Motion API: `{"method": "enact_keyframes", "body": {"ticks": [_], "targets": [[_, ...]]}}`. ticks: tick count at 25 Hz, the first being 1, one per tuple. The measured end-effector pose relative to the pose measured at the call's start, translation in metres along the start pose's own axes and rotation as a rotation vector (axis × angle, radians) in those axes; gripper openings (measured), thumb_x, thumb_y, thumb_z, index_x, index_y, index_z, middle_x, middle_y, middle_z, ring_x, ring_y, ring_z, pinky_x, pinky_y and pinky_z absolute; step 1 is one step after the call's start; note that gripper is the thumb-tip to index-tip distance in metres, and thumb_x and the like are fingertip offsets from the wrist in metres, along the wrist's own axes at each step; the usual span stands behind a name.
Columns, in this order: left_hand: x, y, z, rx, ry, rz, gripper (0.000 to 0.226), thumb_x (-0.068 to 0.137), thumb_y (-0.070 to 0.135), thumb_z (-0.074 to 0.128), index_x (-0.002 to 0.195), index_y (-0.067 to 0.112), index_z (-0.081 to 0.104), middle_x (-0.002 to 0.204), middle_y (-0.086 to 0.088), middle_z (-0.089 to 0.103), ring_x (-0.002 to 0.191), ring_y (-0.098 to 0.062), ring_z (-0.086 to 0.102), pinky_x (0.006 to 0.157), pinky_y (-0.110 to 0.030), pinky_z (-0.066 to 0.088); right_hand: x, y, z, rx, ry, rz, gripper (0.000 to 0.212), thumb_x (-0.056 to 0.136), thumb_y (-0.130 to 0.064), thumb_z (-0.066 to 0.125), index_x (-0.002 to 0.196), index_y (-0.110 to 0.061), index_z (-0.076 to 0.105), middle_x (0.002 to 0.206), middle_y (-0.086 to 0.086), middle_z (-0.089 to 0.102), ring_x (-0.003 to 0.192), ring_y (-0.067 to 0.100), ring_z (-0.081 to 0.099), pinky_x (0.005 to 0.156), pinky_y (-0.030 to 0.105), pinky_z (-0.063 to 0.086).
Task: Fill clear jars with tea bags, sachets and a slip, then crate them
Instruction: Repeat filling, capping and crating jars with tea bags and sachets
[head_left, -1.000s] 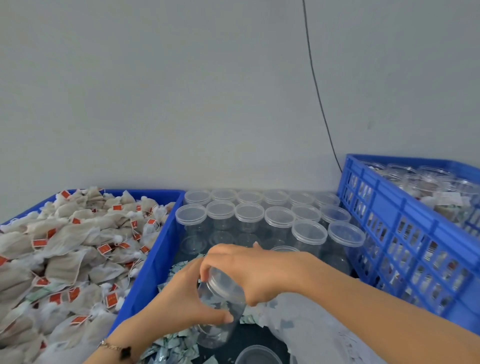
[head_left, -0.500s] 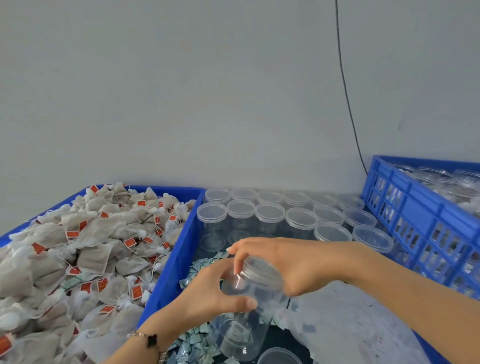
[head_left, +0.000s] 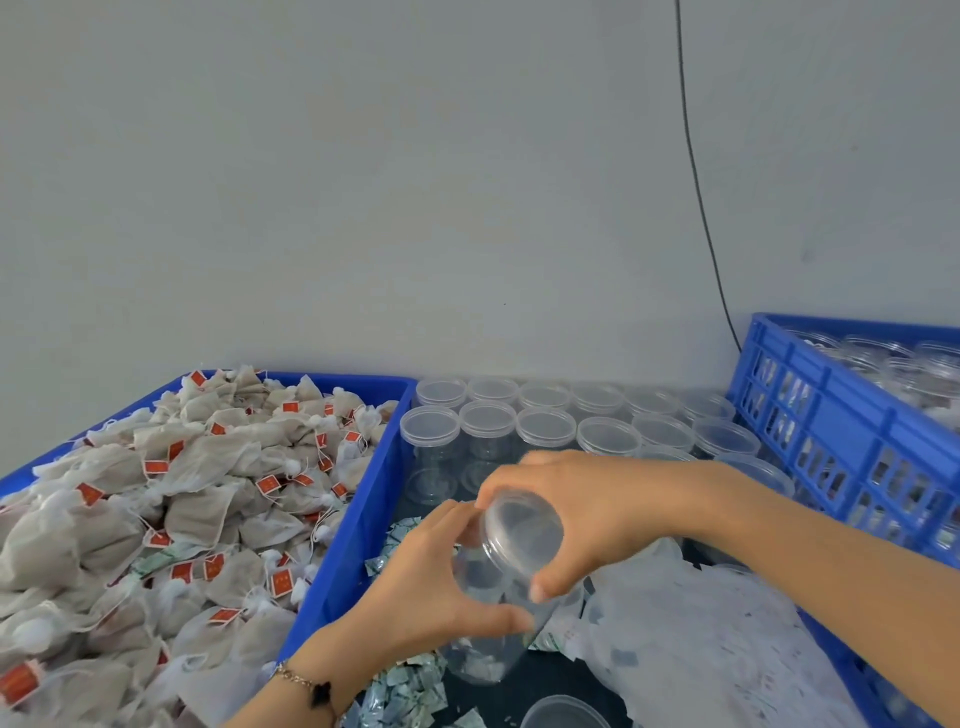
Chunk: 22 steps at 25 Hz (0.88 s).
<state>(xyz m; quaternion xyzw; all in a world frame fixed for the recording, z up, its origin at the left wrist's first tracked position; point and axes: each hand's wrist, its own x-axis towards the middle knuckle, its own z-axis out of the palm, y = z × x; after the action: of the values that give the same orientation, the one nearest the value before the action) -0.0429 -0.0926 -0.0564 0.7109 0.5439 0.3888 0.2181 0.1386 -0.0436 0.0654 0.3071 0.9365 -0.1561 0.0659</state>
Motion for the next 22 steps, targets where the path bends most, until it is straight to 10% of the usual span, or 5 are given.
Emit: {"method": "enact_keyframes", "body": {"ticks": [5, 7, 10, 15, 22], "targets": [[0.000, -0.009, -0.005, 0.068, 0.105, -0.174, 0.085, 0.044, 0.081, 0.069, 0.115, 0.046, 0.039, 0.112, 0.025, 0.052, 0.105, 0.007, 0.053, 0.086, -0.021, 0.049, -0.005, 0.018, -0.026, 0.041, 0.491, 0.091, 0.066, 0.059, -0.049, 0.080, 0.103, -0.046, 0.030, 0.096, -0.019, 0.047, 0.063, -0.008, 0.051, 0.052, 0.014, 0.036], [0.000, -0.004, -0.006, 0.072, 0.221, -0.203, 0.079, 0.044, 0.076, 0.066, 0.110, 0.055, 0.027, 0.112, 0.034, 0.043, 0.103, 0.026, 0.041, 0.076, -0.006, 0.040, 0.000, 0.037, -0.001, 0.013, 0.365, 0.292, 0.071, 0.062, -0.056, 0.076, 0.112, -0.035, 0.031, 0.083, -0.011, 0.052, 0.060, 0.000, 0.050, 0.050, 0.018, 0.035], [0.001, -0.004, -0.007, 0.041, 0.316, -0.249, 0.083, 0.051, 0.067, 0.074, 0.115, 0.050, 0.024, 0.108, 0.036, 0.036, 0.096, 0.035, 0.032, 0.067, 0.000, 0.035, 0.014, 0.062, 0.048, 0.257, 0.151, 0.397, 0.074, 0.067, -0.051, 0.077, 0.119, -0.029, 0.030, 0.102, -0.011, 0.049, 0.080, 0.000, 0.051, 0.061, 0.017, 0.040], [0.001, -0.007, -0.008, 0.019, 0.371, -0.293, 0.082, 0.058, 0.060, 0.079, 0.120, 0.045, 0.028, 0.106, 0.034, 0.033, 0.098, 0.010, 0.039, 0.072, -0.007, 0.032, 0.034, 0.075, 0.065, 0.412, 0.489, 0.522, 0.092, 0.077, -0.053, 0.069, 0.147, -0.020, 0.020, 0.152, 0.005, 0.025, 0.135, 0.020, 0.035, 0.102, 0.035, 0.035], [0.003, 0.002, -0.012, 0.032, 0.373, -0.314, 0.079, 0.052, 0.070, 0.075, 0.105, 0.047, 0.021, 0.103, 0.033, 0.034, 0.089, 0.013, 0.042, 0.063, -0.006, 0.032, 0.055, 0.026, 0.034, 0.265, 0.546, 0.250, 0.034, 0.091, -0.026, 0.057, 0.123, -0.031, 0.050, 0.127, -0.011, 0.052, 0.090, 0.001, 0.055, 0.071, 0.013, 0.039]]}}
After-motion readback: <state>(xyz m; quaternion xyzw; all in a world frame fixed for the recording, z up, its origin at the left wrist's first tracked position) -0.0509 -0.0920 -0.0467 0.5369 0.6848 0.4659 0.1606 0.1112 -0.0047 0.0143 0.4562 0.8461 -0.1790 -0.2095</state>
